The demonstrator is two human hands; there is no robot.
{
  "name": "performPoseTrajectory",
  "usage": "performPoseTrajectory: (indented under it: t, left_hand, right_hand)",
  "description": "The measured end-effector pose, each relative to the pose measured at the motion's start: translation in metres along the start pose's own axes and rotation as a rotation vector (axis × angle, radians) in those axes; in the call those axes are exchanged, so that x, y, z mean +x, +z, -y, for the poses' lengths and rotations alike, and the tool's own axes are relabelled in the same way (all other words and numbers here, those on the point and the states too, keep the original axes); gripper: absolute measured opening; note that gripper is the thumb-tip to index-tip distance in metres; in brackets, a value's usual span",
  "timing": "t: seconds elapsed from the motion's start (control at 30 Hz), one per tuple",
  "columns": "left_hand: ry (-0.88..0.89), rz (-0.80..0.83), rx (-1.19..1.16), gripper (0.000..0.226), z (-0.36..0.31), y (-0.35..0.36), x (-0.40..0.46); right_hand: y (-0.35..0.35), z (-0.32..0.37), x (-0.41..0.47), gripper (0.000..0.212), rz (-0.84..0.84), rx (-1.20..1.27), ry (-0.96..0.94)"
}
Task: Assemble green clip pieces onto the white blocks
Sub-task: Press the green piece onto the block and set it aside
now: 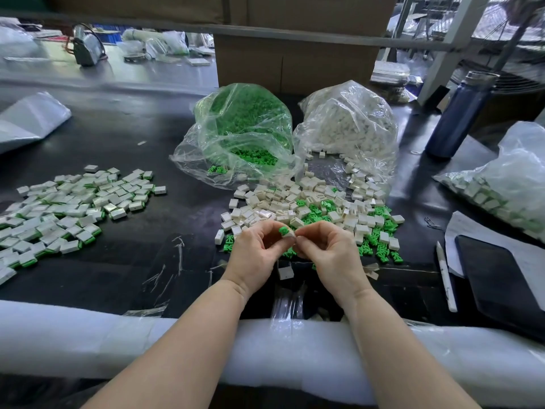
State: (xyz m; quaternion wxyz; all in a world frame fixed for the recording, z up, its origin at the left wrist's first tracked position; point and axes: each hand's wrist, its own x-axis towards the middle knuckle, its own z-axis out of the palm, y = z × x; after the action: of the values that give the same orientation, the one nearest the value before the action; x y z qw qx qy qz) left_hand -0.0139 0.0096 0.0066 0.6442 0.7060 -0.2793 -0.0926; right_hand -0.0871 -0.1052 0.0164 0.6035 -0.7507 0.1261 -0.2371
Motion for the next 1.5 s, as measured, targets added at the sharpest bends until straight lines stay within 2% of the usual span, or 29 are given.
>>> performPoseTrajectory:
  t: [0.13, 0.23, 0.37, 0.7, 0.9, 1.17, 1.33, 1.5]
  left_hand:
    - [0.039, 0.049, 0.11, 0.011, 0.0015, 0.001, -0.001]
    - [0.064, 0.093, 0.19, 0.011, 0.0014, 0.0034, -0.0021]
    - [-0.017, 0.003, 0.082, 0.01, 0.0002, -0.0001, -0.0006]
    - [0.004, 0.025, 0.181, 0.013, -0.0004, 0.0007, -0.0021]
    - [-0.004, 0.008, 0.079, 0.013, -0.0048, 0.0003, -0.0022]
    - [0.035, 0.073, 0.259, 0.018, -0.0053, -0.0006, -0.0033]
    - [0.028, 0.051, 0.213, 0.017, -0.0058, 0.0004, -0.0035]
    - [0.028, 0.02, 0.223, 0.015, -0.004, 0.0015, -0.0023]
  right_hand:
    - [-0.0006, 0.0005, -0.0014, 0.019, -0.03, -0.107, -0.129]
    - [-0.0007, -0.0007, -0.0011, 0.012, -0.053, -0.198, -0.189]
    - [-0.0029, -0.0035, 0.001, 0.012, -0.106, -0.214, -0.14]
    - [-0.0032, -0.0022, 0.0001, 0.01, -0.1, -0.184, -0.136]
    - [-0.0032, -0.004, 0.0018, 0.013, -0.032, -0.194, -0.027]
    - [-0.0028, -0.0023, 0.0008, 0.016, 0.031, -0.305, 0.019]
    - [-0.002, -0.0037, 0.0007, 0.016, -0.027, -0.246, 0.008]
    - [-0.002, -0.0076, 0.0009, 0.01, -0.085, -0.324, -0.011]
